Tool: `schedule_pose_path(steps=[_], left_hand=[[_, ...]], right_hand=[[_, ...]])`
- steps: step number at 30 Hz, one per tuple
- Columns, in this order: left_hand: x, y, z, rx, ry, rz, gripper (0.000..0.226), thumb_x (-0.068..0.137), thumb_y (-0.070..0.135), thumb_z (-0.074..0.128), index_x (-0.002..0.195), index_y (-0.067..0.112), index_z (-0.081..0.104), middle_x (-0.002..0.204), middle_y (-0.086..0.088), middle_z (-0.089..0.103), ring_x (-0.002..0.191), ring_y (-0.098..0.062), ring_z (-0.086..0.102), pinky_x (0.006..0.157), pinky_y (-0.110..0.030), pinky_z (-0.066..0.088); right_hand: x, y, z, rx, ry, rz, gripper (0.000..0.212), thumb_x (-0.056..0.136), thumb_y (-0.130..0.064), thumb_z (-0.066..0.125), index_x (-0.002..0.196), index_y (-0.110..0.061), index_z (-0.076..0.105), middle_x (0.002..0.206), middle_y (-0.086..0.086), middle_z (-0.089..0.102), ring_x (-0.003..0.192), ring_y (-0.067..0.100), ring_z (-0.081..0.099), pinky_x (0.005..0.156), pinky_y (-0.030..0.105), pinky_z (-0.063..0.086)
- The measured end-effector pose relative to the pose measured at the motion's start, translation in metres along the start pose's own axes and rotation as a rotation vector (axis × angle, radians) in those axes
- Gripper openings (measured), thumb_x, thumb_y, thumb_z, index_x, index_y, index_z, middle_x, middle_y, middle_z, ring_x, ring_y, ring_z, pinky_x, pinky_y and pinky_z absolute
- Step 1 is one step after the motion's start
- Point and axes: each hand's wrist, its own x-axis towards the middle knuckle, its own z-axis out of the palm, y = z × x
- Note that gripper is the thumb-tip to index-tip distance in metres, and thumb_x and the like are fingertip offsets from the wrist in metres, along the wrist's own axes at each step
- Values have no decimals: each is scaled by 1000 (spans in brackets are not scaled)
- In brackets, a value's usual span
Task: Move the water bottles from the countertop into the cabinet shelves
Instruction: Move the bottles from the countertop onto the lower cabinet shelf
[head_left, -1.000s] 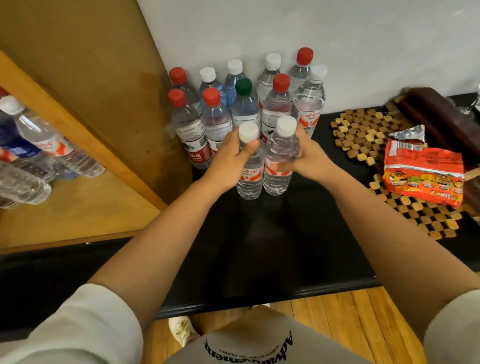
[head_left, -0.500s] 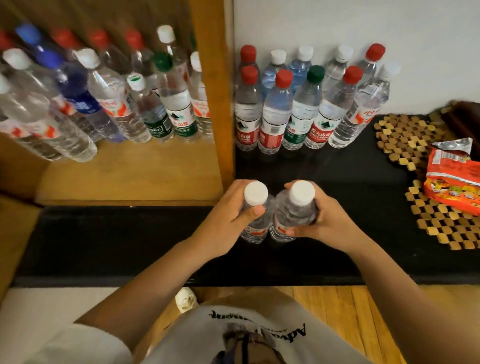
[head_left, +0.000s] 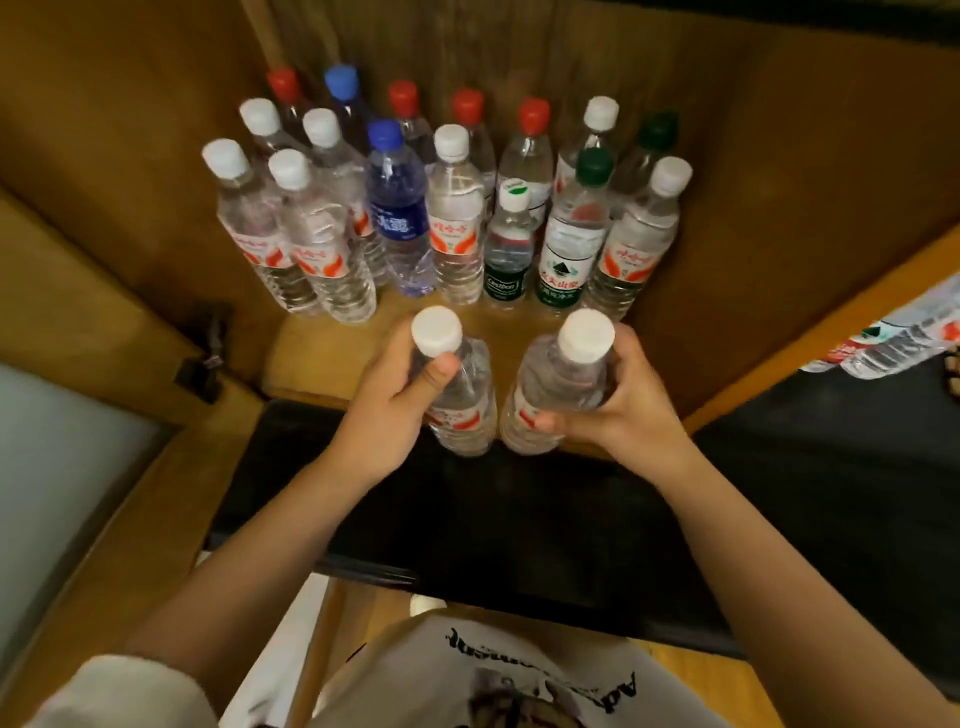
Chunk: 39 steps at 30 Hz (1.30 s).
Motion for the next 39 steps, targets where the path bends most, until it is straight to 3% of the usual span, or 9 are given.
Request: schedule_pose_path(steps=[4, 10, 15, 21, 24, 29, 34, 36, 39], left_hand=[[36, -8, -43, 38, 86, 52, 26, 88, 34, 48, 114, 34, 44, 109, 14, 53, 103, 5, 51, 93, -18, 40], [71, -28, -66, 153, 144, 99, 36, 93, 29, 50, 127, 22, 43, 123, 4, 49, 116, -8, 46, 96, -16, 37], [72, -41, -68, 98, 138, 88, 29, 87, 44, 52, 115, 43, 45, 118, 14, 54, 114, -2, 49, 98, -25, 40], [68, -52, -63, 2, 49, 32, 82, 72, 45, 71, 140, 27, 30, 127, 29, 45, 117, 14, 44, 98, -11, 39], [65, -66, -58, -24, 96, -38, 98, 65, 32, 81, 143, 19, 24, 136, 13, 42, 127, -3, 41, 109, -30, 36], [60, -83, -47, -22, 113, -126, 64, 72, 15, 76, 126, 19, 41, 124, 7, 54, 116, -8, 52, 105, -46, 40], [64, -95, -52, 30, 115, -176, 68, 81, 18, 69, 140, 14, 36, 137, -9, 48, 127, -21, 46, 107, -47, 38], [66, -97, -56, 33, 72, -169, 66, 84, 18, 65, 142, 14, 34, 139, -8, 46, 129, -22, 43, 107, -48, 37], [64, -98, -59, 18, 33, -157, 64, 86, 20, 61, 143, 14, 32, 141, -6, 46, 131, -21, 42, 108, -49, 36]], right_hand=[[49, -9, 32, 6, 32, -13, 84, 54, -2, 84, 121, -21, 37, 110, -17, 50, 105, 0, 51, 89, 13, 41], [91, -9, 45, -167, 73, 9, 90, 58, -9, 84, 132, -18, 35, 127, 5, 35, 120, 15, 34, 105, 27, 29], [92, -7, 30, -126, -60, -28, 79, 64, 2, 76, 131, -17, 38, 126, 3, 39, 108, -19, 43, 90, 0, 34], [73, 1, 32, -8, -109, 37, 90, 67, -8, 75, 143, -20, 27, 146, -1, 36, 136, 11, 32, 115, 34, 24], [68, 4, 53, -51, 14, 58, 104, 53, -32, 81, 136, -39, 18, 140, -2, 24, 133, 10, 25, 113, 30, 20], [73, 11, 74, -116, 192, 1, 97, 64, -20, 82, 130, -42, 15, 121, -4, 24, 121, 3, 26, 109, 25, 25], [74, 15, 46, -60, 23, -9, 90, 72, -6, 74, 139, -34, 21, 135, -20, 36, 126, -7, 33, 105, 15, 28], [74, 17, 36, -28, -15, 15, 83, 74, 3, 69, 134, -35, 26, 129, -29, 44, 124, -10, 37, 110, 23, 28], [71, 21, 34, -18, -14, 70, 76, 74, -2, 70, 137, -19, 33, 136, -11, 45, 130, 1, 37, 114, 36, 26]])
